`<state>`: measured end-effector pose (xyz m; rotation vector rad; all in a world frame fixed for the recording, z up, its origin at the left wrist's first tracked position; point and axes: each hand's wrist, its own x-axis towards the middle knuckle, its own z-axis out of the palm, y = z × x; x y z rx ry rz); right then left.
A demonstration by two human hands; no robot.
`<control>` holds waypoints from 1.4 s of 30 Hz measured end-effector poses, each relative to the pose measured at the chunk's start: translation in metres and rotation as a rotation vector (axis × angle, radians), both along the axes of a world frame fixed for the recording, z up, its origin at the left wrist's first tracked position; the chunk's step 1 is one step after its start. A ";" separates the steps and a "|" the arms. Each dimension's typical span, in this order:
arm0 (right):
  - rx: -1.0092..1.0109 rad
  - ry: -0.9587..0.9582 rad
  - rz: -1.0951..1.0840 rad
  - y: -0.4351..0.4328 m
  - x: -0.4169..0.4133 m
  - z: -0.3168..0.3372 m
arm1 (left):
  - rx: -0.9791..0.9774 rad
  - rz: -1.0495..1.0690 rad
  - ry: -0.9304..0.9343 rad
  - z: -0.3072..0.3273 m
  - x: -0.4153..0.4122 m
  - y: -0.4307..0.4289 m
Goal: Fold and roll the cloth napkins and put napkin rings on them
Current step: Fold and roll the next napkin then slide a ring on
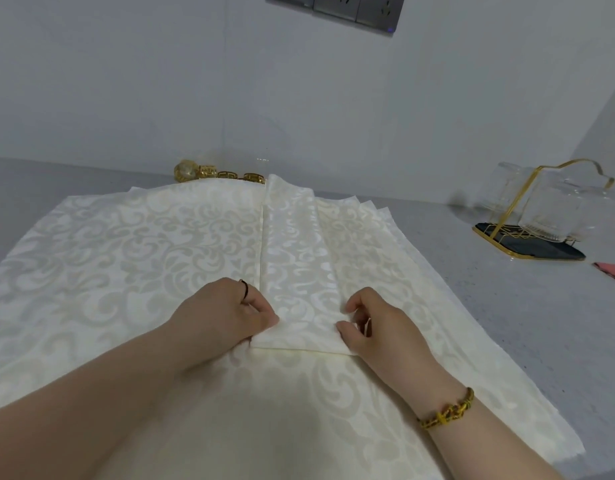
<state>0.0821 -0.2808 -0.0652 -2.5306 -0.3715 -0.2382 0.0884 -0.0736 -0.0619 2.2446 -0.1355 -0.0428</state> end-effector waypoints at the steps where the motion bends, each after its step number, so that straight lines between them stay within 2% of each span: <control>1: 0.001 -0.012 -0.002 0.000 0.000 0.000 | 0.028 0.004 -0.029 -0.002 0.000 0.000; 4: -0.006 -0.052 -0.006 -0.001 0.003 -0.001 | 0.185 -0.037 -0.139 -0.004 -0.006 0.000; 7: 0.070 -0.084 0.037 -0.002 0.007 -0.005 | 0.244 -0.087 -0.348 -0.007 -0.005 0.001; 9: 0.158 -0.032 0.082 -0.007 0.009 -0.004 | 0.234 -0.169 -0.445 -0.011 -0.005 0.003; 11: 0.230 0.059 0.136 -0.015 0.009 0.001 | 0.389 -0.272 -0.508 -0.014 -0.001 0.005; 14: 0.147 0.175 0.228 -0.026 0.004 0.007 | 0.458 -0.343 -0.675 -0.017 0.001 0.011; 16: 0.043 0.168 0.250 -0.026 0.001 0.007 | 0.431 -0.361 -0.518 -0.009 -0.005 0.010; 17: 0.014 0.139 0.252 -0.024 0.000 0.007 | 0.393 -0.320 -0.522 -0.008 -0.006 0.011; 19: -0.009 0.090 0.234 -0.021 -0.001 0.005 | 0.449 -0.279 -0.569 -0.012 -0.006 0.012; 21: -0.015 0.055 0.203 -0.022 -0.001 0.004 | 0.559 -0.324 -0.561 -0.005 -0.004 0.007; 23: -0.026 0.038 0.201 -0.024 -0.001 0.004 | 0.603 -0.262 -0.625 -0.007 -0.004 0.009; 24: -0.027 0.029 0.202 -0.025 -0.001 0.004 | 0.595 -0.267 -0.573 -0.006 -0.006 0.009; 26: -0.003 0.013 0.195 -0.024 0.000 0.003 | 0.445 -0.214 -0.569 -0.003 -0.010 0.006; 28: 0.101 0.025 0.174 -0.023 -0.001 0.004 | 0.378 -0.168 -0.446 -0.010 -0.009 0.008; 33: 0.341 0.212 0.135 -0.022 -0.002 0.011 | -0.025 -0.087 -0.190 -0.007 -0.002 0.012; 37: 0.423 0.218 0.022 -0.018 0.007 0.006 | -0.057 -0.054 -0.165 -0.012 0.004 0.006; 42: 0.348 0.127 -0.035 -0.012 0.009 -0.002 | 0.003 0.030 -0.216 -0.014 0.006 0.002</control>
